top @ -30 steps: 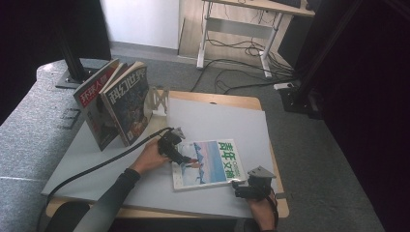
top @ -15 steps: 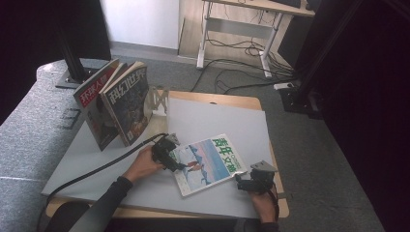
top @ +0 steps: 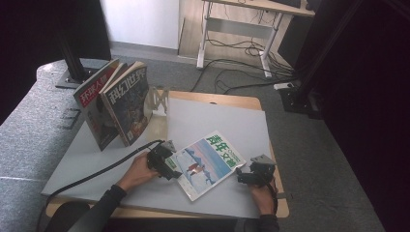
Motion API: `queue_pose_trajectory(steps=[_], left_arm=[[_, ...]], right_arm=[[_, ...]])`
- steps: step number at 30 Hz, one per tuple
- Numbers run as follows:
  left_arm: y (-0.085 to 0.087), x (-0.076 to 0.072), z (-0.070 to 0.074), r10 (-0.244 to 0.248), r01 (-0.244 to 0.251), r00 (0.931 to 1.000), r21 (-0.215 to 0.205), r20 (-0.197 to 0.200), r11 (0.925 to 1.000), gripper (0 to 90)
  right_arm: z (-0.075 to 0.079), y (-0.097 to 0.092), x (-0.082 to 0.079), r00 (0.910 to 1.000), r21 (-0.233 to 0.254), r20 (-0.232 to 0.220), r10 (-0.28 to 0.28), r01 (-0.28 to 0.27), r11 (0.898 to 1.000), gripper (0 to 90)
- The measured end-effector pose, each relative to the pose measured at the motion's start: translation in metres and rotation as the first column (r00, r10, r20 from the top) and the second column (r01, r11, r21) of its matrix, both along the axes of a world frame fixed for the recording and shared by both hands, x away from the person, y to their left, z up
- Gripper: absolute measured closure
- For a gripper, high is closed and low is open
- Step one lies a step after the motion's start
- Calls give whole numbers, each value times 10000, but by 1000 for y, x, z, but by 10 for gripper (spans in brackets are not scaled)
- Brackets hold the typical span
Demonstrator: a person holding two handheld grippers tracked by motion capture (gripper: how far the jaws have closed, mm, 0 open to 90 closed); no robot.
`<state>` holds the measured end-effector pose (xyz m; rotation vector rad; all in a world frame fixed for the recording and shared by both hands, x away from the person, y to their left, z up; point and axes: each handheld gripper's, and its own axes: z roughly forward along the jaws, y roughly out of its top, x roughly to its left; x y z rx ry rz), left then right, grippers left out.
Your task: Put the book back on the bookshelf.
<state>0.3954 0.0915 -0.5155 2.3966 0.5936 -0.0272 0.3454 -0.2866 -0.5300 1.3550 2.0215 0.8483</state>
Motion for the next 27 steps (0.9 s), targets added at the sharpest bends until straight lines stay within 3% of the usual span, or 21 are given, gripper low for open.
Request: queue_pose_trajectory(steps=[5, 11, 17, 22, 27], left_arm=[[2, -9, 0, -100, 100, 9999, 3, -25, 10000, 0], [3, -20, -2, -266, 260, 9995, 334, 183, 9991, 0], [6, -28, -2, -312, 313, 9995, 50, -43, 9995, 0], [5, -32, -2, -251, 250, 9996, 65, 87, 9997, 0], [3, -40, -2, -400, 400, 9992, 43, 25, 9992, 0]], right_arm=[[1, 1, 8, 9999, -120, 17, -120, 121, 9999, 0], [2, 3, 20, 9995, -162, 29, -307, 307, 9994, 0], [2, 4, 31, 9993, -60, -17, -384, 384, 9992, 1], [5, 2, 31, 9999, 167, -133, -17, 20, 9999, 101], [17, -3, 20, 9999, 835, 48, 147, -151, 9964, 97]])
